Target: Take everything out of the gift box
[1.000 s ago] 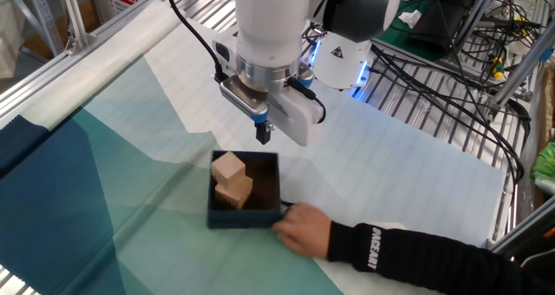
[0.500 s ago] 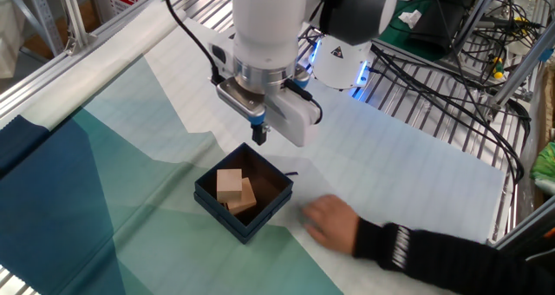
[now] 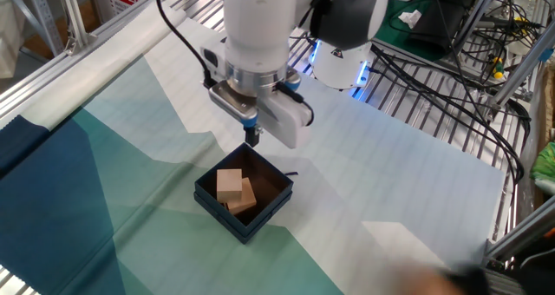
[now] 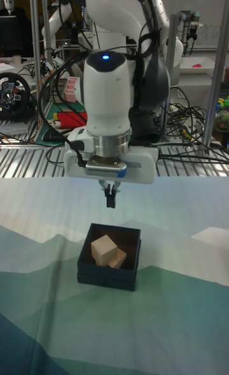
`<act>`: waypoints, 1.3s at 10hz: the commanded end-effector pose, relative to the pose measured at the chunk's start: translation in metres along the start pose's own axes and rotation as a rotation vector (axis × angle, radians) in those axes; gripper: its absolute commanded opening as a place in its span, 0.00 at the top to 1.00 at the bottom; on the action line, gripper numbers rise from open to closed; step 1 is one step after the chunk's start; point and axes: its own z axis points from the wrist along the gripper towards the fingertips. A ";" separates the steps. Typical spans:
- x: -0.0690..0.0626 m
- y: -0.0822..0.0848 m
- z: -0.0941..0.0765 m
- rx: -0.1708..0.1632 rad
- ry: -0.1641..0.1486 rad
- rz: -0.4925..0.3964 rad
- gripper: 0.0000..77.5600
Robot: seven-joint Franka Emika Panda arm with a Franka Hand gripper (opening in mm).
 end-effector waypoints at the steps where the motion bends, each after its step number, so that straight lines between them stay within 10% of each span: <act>1: -0.009 -0.002 0.015 -0.003 -0.018 -0.006 1.00; 13: -0.029 -0.006 0.063 -0.017 -0.053 0.055 1.00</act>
